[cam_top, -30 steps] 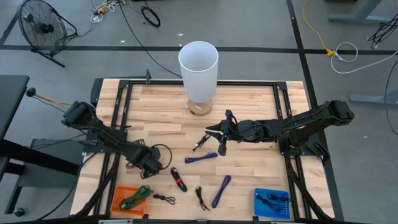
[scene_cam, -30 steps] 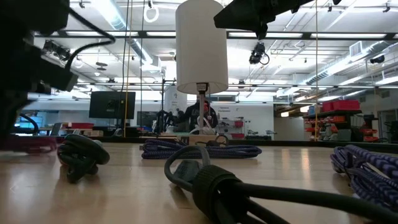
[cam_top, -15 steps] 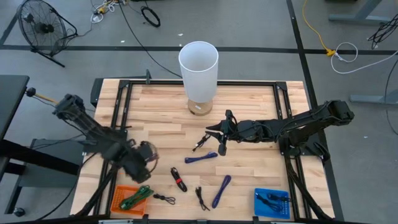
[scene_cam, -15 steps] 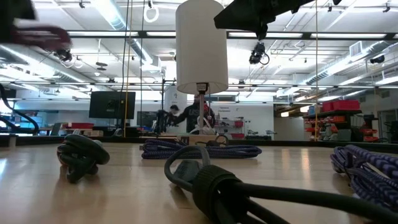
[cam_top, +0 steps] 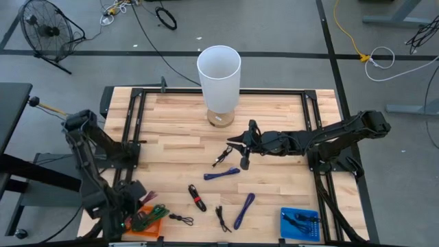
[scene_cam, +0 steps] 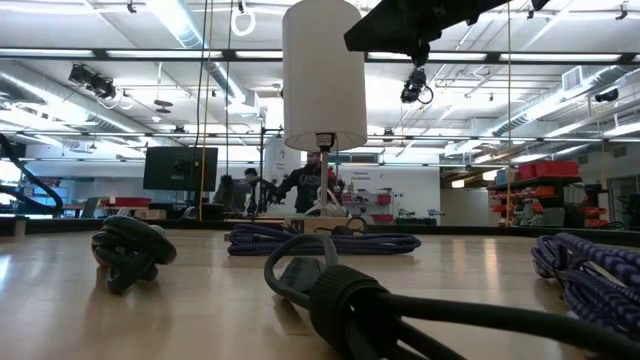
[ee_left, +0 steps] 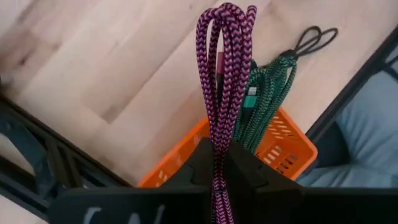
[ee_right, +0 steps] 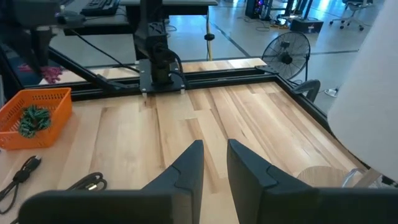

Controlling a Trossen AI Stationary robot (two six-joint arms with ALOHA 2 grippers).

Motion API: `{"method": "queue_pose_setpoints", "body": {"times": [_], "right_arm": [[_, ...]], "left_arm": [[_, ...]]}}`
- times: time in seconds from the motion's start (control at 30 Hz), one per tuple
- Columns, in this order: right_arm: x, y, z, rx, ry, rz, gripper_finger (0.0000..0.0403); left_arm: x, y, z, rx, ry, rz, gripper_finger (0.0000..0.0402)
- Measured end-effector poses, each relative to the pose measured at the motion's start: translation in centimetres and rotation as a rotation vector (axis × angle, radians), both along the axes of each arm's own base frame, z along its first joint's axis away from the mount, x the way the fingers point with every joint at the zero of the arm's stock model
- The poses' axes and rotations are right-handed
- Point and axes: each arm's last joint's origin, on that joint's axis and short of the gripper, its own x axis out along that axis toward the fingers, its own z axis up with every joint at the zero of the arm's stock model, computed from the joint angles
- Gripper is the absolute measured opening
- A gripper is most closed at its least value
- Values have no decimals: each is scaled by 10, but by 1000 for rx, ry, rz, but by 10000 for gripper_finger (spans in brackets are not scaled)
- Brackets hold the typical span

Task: Pick & Place USB Port
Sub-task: Put the black and pink charger cable into the orange bin, then put the black charger cable into the blue bin

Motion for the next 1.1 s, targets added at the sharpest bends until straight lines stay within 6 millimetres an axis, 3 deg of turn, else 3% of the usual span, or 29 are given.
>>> {"method": "queue_pose_setpoints", "body": {"times": [0.27,0.63,1.1], "right_arm": [[0,-3,0,0,1,-10,70],[0,-3,-1,-2,8,-9,70],[0,-3,-1,-3,8,-9,70]], "left_arm": [[-1,-18,-18,-20,66,22,18],[5,-21,-23,-3,70,-12,25],[6,-24,-23,-22,54,-56,80]]}}
